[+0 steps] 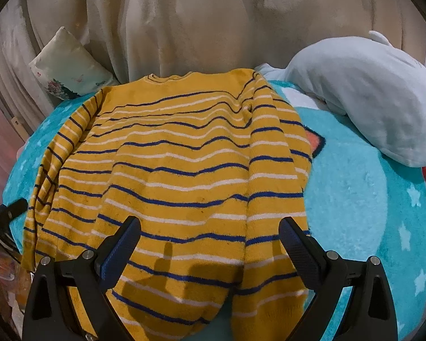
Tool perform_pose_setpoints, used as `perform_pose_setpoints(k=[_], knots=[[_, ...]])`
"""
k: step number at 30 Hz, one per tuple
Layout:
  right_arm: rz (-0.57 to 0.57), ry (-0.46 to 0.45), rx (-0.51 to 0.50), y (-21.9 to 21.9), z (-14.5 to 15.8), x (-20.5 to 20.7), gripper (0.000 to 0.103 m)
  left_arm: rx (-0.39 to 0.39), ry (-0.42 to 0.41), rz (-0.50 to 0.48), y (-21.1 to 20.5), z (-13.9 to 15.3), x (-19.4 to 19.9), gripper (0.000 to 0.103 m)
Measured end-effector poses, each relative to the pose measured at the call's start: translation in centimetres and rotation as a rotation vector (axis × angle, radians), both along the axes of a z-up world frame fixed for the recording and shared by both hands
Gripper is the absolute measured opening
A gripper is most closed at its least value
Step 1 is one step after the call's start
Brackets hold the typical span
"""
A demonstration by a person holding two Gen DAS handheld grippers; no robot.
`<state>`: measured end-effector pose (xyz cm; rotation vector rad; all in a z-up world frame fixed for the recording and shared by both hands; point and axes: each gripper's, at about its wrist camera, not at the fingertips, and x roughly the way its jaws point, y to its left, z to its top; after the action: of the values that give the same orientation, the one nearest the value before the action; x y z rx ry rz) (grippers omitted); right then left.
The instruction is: Fold small clothes
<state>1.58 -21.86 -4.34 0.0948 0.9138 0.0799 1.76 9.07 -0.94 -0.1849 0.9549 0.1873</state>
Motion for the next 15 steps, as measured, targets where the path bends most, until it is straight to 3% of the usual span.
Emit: perform_pose_setpoints(k=[3,6,12,13,14,15], knots=[[0.005,-0.012,-0.015,0.7,0.4,0.4,0.099,-0.046,0.041,0.067,4.3,-1.0,1.0,0.096],[0.011,-0.01,-0.018,1.7,0.7,1.3,0.099,-0.09,0.088,0.053,6.3,-2.1,1.9,0.096],[0.126,0.033,0.049,7.9,1.8,5.3,0.099,-0.154,0.139,-0.152,4.2,-3.3,3.5,0.094],[0.162,0.04,0.072,9.7,2.1,6.3,0.099,-0.139,0.149,-0.185,3.8,-3.4,3.7,0.074],[0.187,0.048,0.094,11.0,2.3,7.1,0.099,-0.117,0.175,-0.211,3.5,-3.7,4.0,0.042],[0.213,0.06,0.12,12.5,2.4,8.0,0.099,-0.104,0.202,-0.229,3.6,-4.2,4.5,0.027]])
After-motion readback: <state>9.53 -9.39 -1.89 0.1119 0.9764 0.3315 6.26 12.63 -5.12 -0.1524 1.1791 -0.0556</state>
